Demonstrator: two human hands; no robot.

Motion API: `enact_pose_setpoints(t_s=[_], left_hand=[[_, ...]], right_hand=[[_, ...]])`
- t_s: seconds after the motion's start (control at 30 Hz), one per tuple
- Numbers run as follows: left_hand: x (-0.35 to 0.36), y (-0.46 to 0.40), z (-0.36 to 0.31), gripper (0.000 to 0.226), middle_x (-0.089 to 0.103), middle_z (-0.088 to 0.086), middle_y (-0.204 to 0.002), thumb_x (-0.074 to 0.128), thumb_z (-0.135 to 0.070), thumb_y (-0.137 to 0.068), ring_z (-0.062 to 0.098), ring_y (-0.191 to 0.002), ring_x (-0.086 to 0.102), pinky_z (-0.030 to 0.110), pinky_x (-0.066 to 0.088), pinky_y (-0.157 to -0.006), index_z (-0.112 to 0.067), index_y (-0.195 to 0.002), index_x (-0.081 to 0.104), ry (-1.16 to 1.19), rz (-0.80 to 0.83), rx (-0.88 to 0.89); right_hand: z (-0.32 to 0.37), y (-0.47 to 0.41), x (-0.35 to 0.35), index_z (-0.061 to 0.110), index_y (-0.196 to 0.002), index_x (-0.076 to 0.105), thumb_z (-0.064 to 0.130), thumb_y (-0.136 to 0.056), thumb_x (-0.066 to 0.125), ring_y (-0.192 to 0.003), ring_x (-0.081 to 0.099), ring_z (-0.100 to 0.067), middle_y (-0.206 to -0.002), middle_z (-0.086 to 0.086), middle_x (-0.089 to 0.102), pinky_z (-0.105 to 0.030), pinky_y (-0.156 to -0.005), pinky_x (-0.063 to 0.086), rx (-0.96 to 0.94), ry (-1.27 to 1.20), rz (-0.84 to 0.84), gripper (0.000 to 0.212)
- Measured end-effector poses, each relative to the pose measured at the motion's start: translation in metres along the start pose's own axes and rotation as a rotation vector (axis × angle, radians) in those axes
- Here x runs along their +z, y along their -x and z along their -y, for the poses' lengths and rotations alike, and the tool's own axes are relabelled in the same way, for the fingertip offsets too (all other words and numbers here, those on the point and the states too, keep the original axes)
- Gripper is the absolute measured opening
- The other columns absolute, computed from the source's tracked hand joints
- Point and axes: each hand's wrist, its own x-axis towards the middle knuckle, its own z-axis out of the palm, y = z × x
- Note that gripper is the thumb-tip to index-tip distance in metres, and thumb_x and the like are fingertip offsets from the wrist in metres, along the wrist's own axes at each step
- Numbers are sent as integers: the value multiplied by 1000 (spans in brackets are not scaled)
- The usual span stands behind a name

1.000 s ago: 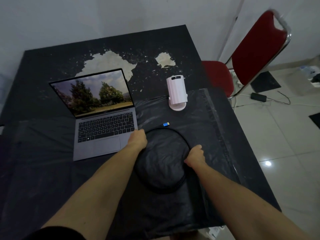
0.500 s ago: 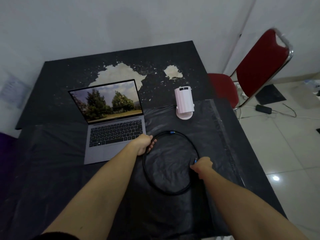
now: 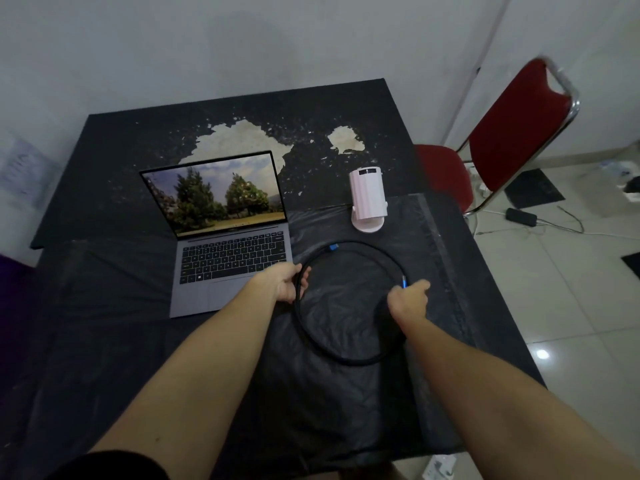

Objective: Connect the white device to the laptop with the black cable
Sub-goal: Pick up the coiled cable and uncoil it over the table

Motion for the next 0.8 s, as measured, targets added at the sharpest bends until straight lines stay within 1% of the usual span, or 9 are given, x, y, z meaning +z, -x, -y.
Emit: enact_pose_setpoints(t_s=[0.13,0.27,0.37,0.43,0.5,0.57,0.63,0.73,0.8], left_hand=[[10,32,-31,37,47,5,-74,32,-21,-107,12,-61,40,20,33,-57,0,-91,59,151,154,100],[5,71,-72,44,38,2,-72,30,-27,-107,13,-59,34,22,32,-56,5,-97,60,303,213,224],[-6,96,-97,39,42,1,-68,30,-22,-108,12,-56,35,23,40,-50,-6,-85,57,285,183,336],[-19,116,-118,36,42,2,-71,29,-17,-108,10,-57,38,22,40,-53,-7,-85,54,308,164,462],[-37,137,-141,32,43,4,-74,28,-12,-108,12,-61,41,25,41,-59,-9,-93,55,256,142,614],[-68,162,-167,27,47,5,-74,30,-5,-106,15,-64,44,30,45,-67,-13,-106,55,190,140,757],[-92,178,-189,25,47,5,-72,34,-3,-104,18,-63,45,33,48,-68,-15,-107,55,180,112,833],[-144,203,-227,21,47,5,-69,38,-17,-106,17,-59,45,35,51,-67,-12,-94,54,180,34,931],[-175,212,-252,22,50,5,-73,37,-20,-107,18,-63,50,35,55,-68,-10,-95,54,122,2,1006]], right_hand=[[58,-1,-32,7,-119,42,15,-89,42,-94,54,-36,-120,-28,56,-38,-79,35,-183,-216,-95,30],[133,7,-68,10,-122,50,17,-88,37,-90,49,-31,-110,-21,56,-34,-78,33,-409,-414,-191,38],[183,20,-84,13,-113,53,17,-86,37,-82,48,-29,-99,-12,55,-32,-74,32,-532,-416,-162,32],[214,36,-85,16,-104,51,16,-87,38,-72,48,-23,-89,-7,53,-31,-63,33,-622,-378,-116,21],[245,54,-80,19,-90,46,15,-86,37,-63,43,-14,-78,-2,49,-31,-54,32,-724,-349,-79,10],[277,78,-68,25,-80,42,15,-84,36,-60,41,-12,-70,3,44,-32,-53,31,-796,-359,-63,11],[301,92,-62,21,-85,47,17,-85,37,-65,46,-17,-74,2,49,-34,-59,32,-814,-367,-61,11],[340,118,-33,12,-112,53,18,-91,39,-83,52,-24,-96,-5,57,-32,-74,35,-872,-331,-18,26],[366,134,-15,14,-113,50,19,-94,39,-79,51,-20,-93,-3,56,-33,-67,37,-943,-304,14,23]])
